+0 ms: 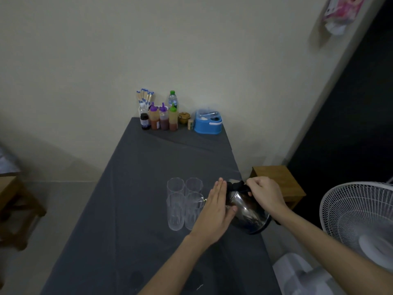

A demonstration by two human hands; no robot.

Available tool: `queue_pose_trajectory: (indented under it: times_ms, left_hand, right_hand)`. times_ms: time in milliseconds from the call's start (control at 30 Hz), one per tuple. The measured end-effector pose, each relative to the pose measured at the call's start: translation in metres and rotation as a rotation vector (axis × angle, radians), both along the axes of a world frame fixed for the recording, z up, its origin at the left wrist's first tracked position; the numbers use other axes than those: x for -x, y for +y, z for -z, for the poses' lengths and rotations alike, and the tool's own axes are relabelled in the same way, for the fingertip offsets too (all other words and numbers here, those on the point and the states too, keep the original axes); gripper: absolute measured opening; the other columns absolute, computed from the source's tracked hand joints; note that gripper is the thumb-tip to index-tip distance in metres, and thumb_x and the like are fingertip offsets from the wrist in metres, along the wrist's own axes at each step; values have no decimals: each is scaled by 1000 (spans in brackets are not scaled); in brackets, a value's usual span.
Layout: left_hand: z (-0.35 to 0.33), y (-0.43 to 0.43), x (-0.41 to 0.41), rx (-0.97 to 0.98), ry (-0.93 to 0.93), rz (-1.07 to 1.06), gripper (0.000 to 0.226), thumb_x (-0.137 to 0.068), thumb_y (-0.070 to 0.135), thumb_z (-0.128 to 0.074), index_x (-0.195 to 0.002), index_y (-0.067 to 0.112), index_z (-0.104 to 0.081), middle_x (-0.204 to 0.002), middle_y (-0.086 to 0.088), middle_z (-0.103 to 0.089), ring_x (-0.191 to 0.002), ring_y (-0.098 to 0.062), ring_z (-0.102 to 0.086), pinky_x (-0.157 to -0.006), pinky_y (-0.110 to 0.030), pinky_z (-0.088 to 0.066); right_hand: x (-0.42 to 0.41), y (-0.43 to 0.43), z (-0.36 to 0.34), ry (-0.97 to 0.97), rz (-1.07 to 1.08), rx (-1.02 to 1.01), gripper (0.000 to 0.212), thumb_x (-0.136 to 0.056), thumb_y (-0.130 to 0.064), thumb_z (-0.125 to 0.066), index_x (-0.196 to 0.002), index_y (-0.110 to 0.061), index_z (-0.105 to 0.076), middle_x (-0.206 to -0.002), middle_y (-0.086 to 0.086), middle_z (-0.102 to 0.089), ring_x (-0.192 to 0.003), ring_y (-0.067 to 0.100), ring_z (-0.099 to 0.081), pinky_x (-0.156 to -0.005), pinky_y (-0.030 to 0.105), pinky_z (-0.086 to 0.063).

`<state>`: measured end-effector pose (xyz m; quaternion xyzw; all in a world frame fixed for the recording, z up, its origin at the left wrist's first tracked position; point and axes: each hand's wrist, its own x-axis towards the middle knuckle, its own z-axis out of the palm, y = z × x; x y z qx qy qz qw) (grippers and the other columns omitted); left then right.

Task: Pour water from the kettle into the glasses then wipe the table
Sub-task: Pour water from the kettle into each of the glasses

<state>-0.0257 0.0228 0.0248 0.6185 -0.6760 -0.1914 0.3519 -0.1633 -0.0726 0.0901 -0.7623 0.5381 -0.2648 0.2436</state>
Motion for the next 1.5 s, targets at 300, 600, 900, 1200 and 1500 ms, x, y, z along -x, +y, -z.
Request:
queue_pose_trajectory:
  times_ms: [300,600,900,1200,1500]
  left_hand:
    - [1,-2,0,-3,-11,-3,71,-100,40,-36,-152,16,6,-161,3,10,-146,-4,11,-121,-28,-2]
    - [-2,-5,2,-5,-40,9,71,-101,37,-38,-152,12,5,-160,1,11,-146,-7,12,-120,-24,3]
    - [-7,-4,4,14,-16,9,63,-103,26,-33,-151,10,4,-161,-2,8,-147,-10,9,-120,-24,2]
    - [-11,-4,5,17,-8,10,61,-104,24,-29,-151,9,7,-161,-3,10,-146,-8,11,-116,-18,8]
    - [-12,-3,5,12,-17,12,61,-104,25,-28,-151,8,7,-160,-3,9,-146,-10,10,-115,-18,9]
  right_hand:
    - [0,-1,-1,40,-7,23,43,-85,-23,-52,-42,-20,-51,-37,-10,-50,-43,6,-48,-52,29,-37]
    - [3,-3,-2,36,-7,37,43,-86,-23,-53,-43,-20,-50,-40,-8,-49,-44,9,-49,-53,30,-39]
    - [4,-4,-8,58,-12,38,40,-85,-23,-52,-45,-19,-52,-41,-7,-49,-44,10,-48,-50,29,-35]
    - [5,-7,-11,91,-29,47,40,-86,-26,-52,-48,-15,-56,-46,-4,-54,-49,14,-54,-56,33,-43]
    - [4,-4,-13,67,-18,44,41,-86,-23,-51,-46,-17,-54,-43,-6,-52,-46,11,-50,-52,30,-36]
